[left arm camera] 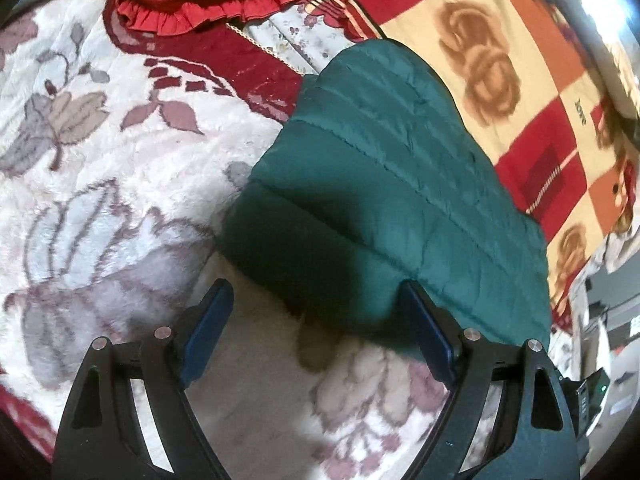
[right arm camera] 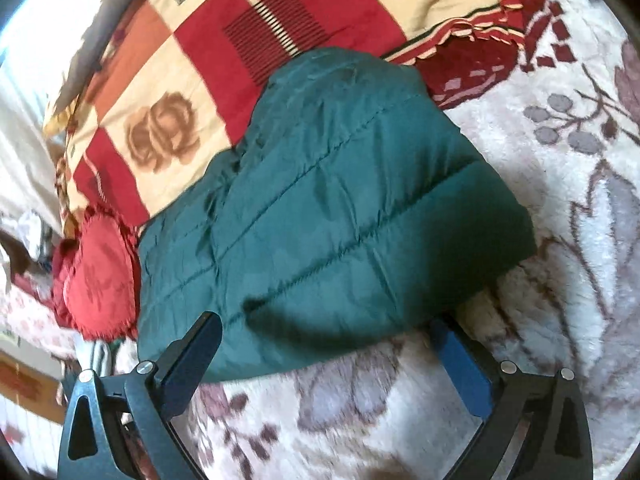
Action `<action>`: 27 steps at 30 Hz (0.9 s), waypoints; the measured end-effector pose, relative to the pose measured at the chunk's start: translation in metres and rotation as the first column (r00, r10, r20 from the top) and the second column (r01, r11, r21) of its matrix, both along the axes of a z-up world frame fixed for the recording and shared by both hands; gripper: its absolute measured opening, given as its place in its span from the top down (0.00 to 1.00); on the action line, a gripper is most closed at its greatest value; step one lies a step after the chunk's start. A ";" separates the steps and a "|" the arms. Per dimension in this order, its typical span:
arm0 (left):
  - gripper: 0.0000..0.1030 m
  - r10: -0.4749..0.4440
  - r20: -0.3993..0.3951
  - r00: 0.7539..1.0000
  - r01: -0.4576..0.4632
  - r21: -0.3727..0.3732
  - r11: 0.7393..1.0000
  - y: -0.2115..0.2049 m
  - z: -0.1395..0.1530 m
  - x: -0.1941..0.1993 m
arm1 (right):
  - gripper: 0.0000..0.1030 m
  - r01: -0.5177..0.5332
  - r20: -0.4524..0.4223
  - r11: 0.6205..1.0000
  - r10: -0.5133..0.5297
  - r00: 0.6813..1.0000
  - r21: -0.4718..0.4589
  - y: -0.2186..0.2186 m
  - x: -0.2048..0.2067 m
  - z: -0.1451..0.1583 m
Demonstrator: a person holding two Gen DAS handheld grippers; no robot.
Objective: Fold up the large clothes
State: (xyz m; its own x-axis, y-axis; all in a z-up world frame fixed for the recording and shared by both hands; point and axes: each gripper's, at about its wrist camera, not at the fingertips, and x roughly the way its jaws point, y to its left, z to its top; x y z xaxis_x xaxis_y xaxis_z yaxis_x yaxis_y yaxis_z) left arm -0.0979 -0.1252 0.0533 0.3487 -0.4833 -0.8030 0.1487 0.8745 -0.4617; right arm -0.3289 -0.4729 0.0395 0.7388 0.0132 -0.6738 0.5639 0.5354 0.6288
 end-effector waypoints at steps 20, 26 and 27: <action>0.16 0.154 -0.090 0.984 -0.167 -0.164 0.972 -0.005 -0.016 0.029 | 0.25 0.024 -0.003 0.999 -0.024 1.000 -0.038 -0.008 0.038 -0.007; 0.55 0.101 -0.033 0.994 -0.106 -0.184 0.977 0.003 0.000 0.020 | 0.65 -0.041 0.005 0.993 0.042 0.999 -0.112 -0.001 0.033 0.014; 0.58 0.097 -0.024 0.995 -0.100 -0.186 0.977 0.005 0.004 0.017 | 0.67 -0.054 0.006 0.991 0.055 0.998 -0.123 0.001 0.030 0.019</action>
State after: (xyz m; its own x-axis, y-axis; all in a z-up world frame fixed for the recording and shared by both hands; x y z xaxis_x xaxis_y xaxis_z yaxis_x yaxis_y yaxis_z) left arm -0.0809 -0.1201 0.0571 0.3906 -0.5892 -0.7073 0.0578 0.7825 -0.6200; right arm -0.2985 -0.4721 0.0581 0.7458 -0.0283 -0.6656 0.5257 0.6386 0.5619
